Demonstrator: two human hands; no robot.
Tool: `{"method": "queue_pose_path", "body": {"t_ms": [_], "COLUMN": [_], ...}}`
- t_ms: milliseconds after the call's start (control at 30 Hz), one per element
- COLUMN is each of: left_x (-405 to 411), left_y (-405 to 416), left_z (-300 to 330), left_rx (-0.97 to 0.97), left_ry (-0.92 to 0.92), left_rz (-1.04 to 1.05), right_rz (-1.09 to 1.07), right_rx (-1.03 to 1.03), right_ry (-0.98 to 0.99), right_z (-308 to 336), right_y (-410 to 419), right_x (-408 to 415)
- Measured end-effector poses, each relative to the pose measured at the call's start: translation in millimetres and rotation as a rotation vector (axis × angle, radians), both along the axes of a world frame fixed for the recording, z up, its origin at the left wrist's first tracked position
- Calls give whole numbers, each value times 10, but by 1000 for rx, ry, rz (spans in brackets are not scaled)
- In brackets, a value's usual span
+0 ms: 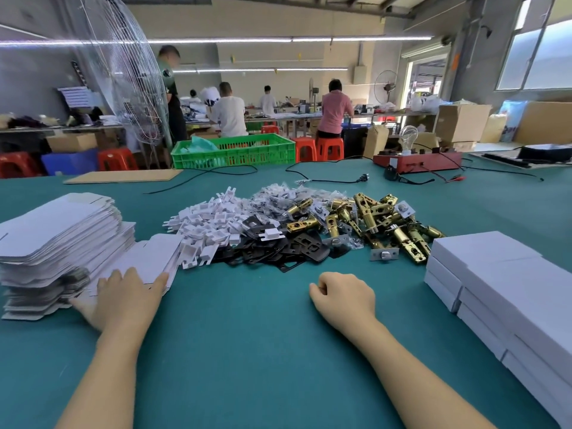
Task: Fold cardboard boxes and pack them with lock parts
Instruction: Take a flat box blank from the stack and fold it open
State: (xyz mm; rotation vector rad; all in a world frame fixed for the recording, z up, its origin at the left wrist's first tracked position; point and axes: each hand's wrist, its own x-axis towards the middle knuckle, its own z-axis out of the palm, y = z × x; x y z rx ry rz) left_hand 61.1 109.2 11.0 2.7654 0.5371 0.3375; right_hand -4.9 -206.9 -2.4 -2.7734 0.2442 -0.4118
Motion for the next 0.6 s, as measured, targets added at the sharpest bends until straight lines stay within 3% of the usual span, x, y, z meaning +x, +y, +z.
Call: {"method": "queue_pose_path", "body": {"t_ms": [133, 233, 367, 433, 500, 600], "left_x": [-3, -33, -114, -123, -75, -124], "left_y": [-78, -166, -349, -478, -677, -1098], "left_z": [-26, 20, 197, 274, 301, 239], "left_rx": [130, 27, -320, -520, -876, -1489], "left_ry": [-62, -330, -787, -872, -800, -456], "left_rz": [56, 75, 121, 78, 51, -64], "right_rz": [3, 3, -1, -4, -4, -12], "right_rx": [-1, 4, 9, 5, 11, 68], "right_ry": [1, 2, -5, -15, -23, -55], "right_z": [6, 13, 7, -1, -8, 4], "right_y": [-2, 3, 9, 11, 11, 6], "right_x": [-7, -12, -18, -19, -17, -14]}}
